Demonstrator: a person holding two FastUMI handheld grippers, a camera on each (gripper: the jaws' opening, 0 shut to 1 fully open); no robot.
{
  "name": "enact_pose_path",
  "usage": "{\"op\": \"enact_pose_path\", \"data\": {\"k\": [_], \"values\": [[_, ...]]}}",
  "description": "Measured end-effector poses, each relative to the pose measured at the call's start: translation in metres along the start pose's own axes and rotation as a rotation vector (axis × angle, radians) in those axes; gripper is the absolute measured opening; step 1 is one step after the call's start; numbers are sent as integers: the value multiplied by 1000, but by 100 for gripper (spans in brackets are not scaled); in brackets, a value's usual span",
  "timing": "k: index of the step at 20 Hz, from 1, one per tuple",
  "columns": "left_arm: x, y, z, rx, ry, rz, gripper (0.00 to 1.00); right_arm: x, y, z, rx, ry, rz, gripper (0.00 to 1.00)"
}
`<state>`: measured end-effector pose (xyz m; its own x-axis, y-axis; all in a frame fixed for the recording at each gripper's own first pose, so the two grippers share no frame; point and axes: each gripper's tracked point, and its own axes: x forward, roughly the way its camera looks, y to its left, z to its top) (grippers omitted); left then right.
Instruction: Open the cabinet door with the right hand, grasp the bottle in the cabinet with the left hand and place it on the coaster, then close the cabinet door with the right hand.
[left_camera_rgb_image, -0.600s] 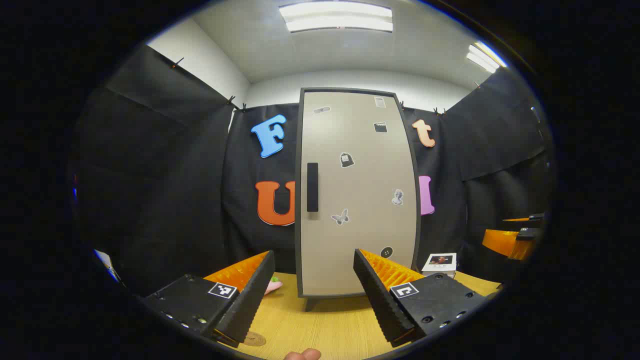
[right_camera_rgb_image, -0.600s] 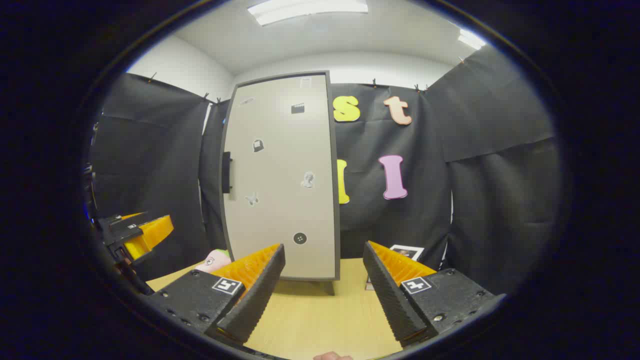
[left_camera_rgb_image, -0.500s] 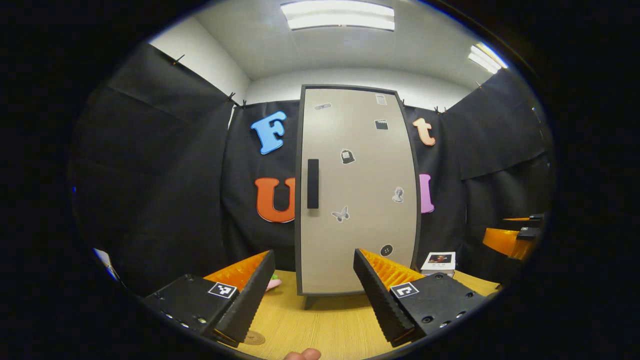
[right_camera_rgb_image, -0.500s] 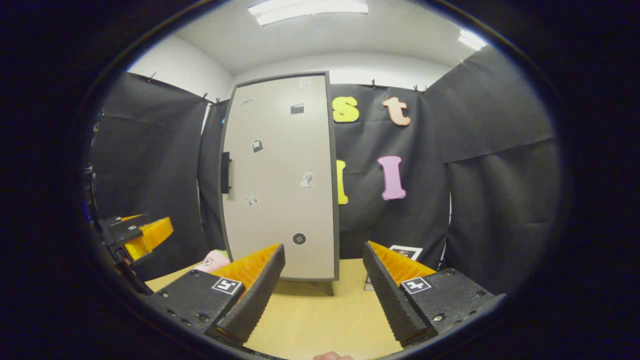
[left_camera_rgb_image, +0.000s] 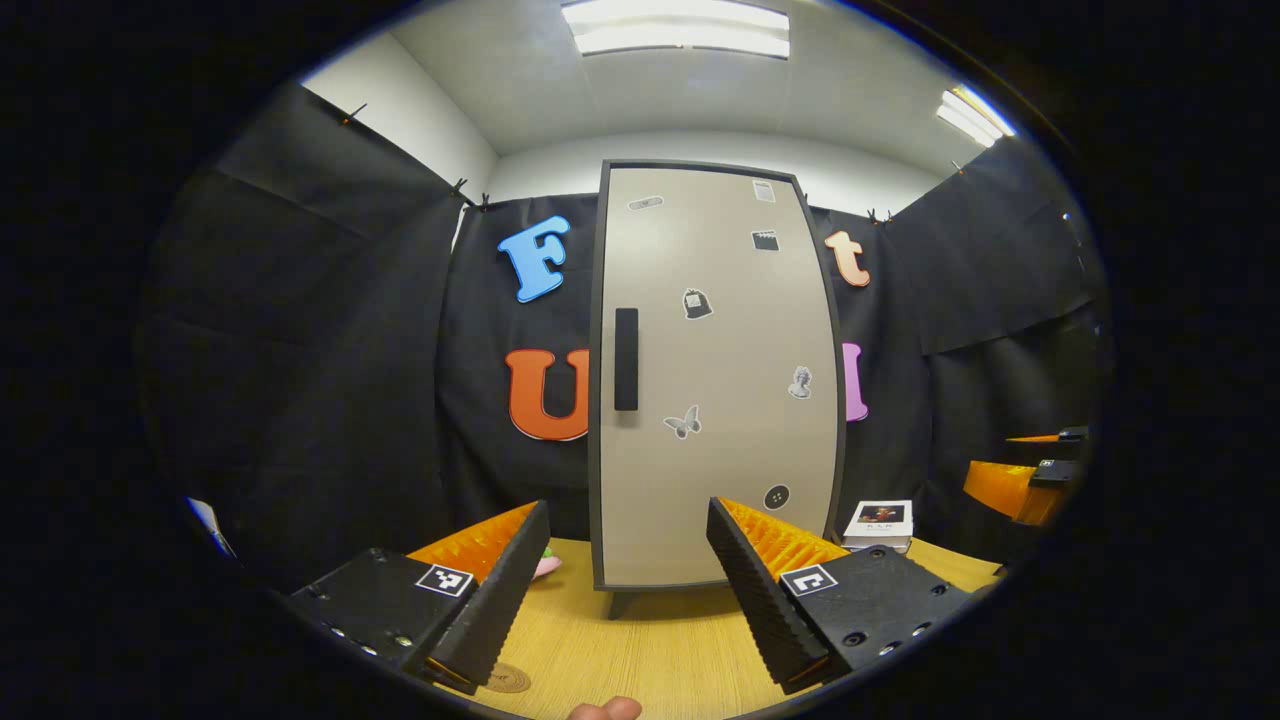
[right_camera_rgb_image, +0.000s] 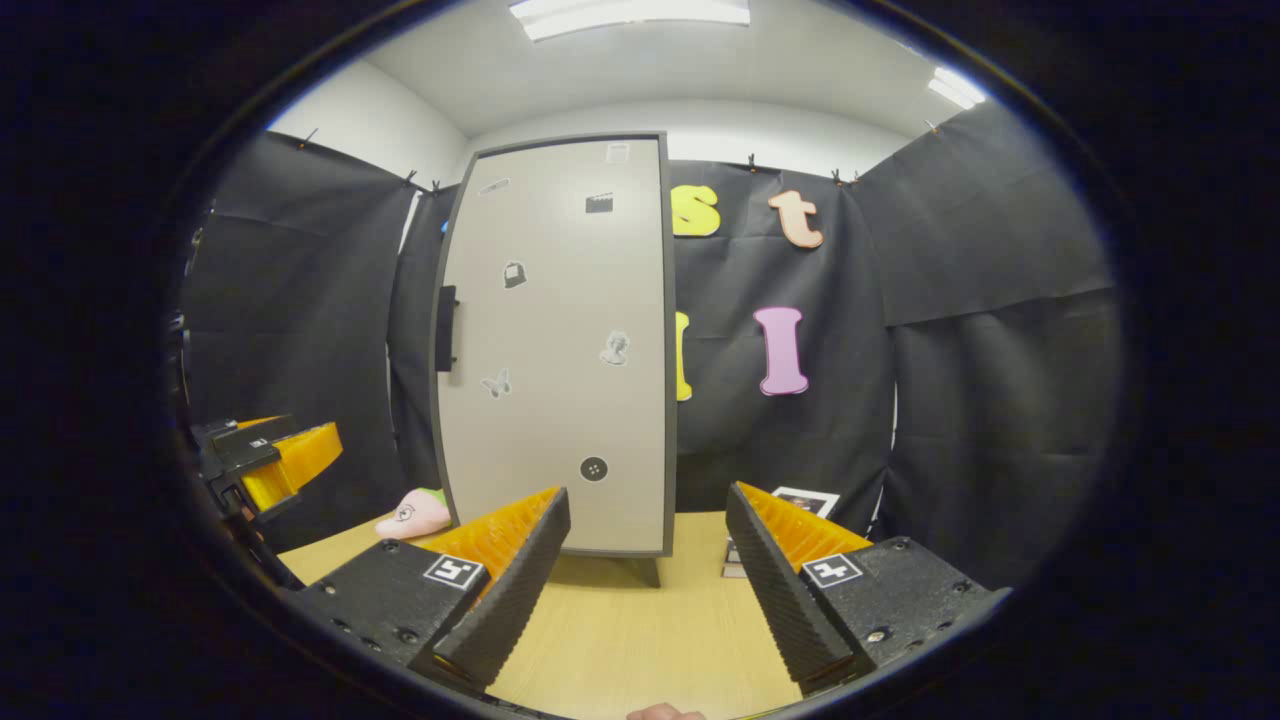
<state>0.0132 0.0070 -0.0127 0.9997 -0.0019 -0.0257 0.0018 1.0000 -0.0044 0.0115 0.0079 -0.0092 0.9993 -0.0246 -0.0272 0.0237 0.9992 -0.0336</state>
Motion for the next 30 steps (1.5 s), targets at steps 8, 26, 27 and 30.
{"op": "enact_pose_path", "data": {"k": [8,26,27,30], "values": [[2,7,-6,-3,14,18,96,8,10,-2,-9,9,24,100],[-10,31,-18,-24,42,48,95,73,98,64,-96,-27,261,100],[-11,31,-18,-23,44,50,95,81,111,66,-106,-32,287,100],[-16,31,-20,-22,52,45,95,103,148,80,-127,-47,368,100]]}}
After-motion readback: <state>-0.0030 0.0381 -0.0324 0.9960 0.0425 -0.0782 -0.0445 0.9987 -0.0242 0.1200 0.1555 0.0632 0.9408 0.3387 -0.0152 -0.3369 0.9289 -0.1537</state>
